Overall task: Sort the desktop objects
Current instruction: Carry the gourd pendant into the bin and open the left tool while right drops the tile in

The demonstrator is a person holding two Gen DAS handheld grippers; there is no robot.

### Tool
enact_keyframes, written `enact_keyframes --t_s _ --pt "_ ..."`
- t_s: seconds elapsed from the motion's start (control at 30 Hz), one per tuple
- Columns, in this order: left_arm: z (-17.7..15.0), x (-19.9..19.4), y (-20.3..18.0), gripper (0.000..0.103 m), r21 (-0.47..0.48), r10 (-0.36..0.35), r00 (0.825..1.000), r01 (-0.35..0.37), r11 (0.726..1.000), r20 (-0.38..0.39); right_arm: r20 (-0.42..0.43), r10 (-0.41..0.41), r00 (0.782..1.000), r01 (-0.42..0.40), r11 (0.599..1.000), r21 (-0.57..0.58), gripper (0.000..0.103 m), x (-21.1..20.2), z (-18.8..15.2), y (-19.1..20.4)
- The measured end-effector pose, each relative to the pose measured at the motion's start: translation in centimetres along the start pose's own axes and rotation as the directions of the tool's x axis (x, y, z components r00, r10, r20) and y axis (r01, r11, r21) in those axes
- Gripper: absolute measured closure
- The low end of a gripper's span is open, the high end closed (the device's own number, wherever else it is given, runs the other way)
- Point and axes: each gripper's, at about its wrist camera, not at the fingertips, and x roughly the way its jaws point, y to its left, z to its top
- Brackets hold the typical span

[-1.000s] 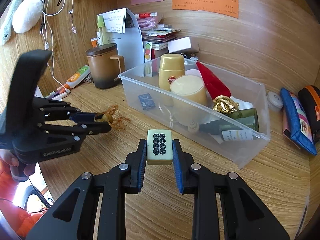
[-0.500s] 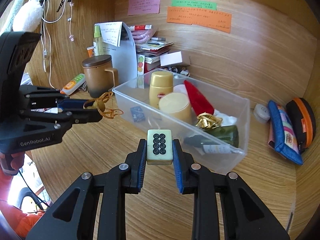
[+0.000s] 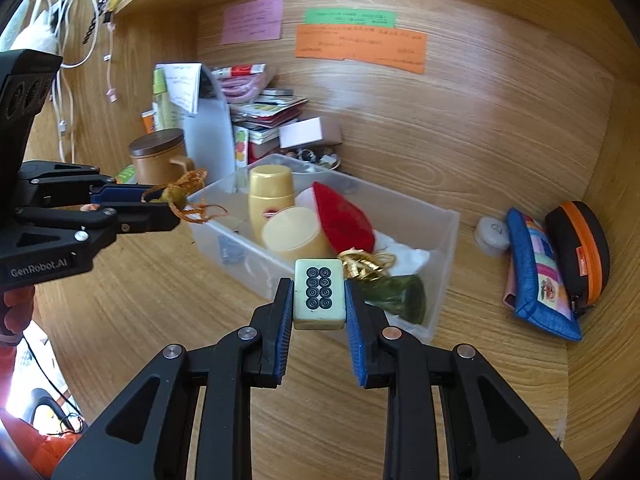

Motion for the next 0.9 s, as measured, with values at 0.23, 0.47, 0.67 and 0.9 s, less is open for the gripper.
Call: enact_keyframes --t_s 0.23,0.47,0.67,0.9 --pt "1.7 0.4 1.6 0.083 -0.018 0.002 1.0 -0.002 1.0 0.014 0.004 -0.02 1.0 0.02 1.0 0.002 0.081 0.8 1.2 -1.2" --pt "2.9 1.9 2.7 0.083 -0.033 0.011 1.0 -0.01 0.999 0.011 0.027 -0.048 0.998 0.049 0.998 -0.039 0.08 1.2 3.0 -1.6" --pt "2.9 4.2 3.8 0.083 -0.057 0.007 1.0 -0.009 0.998 -0.029 0.005 -0.063 0.998 0.063 0.997 -0.036 0.081 3.0 3.9 -2.8" --pt "2.5 6.2 4.4 0.083 -0.064 -0.001 0.997 -0.004 0.998 -0.072 -0.047 -0.072 0.996 0.072 0.997 -0.006 0.08 5.5 3.7 -4.6"
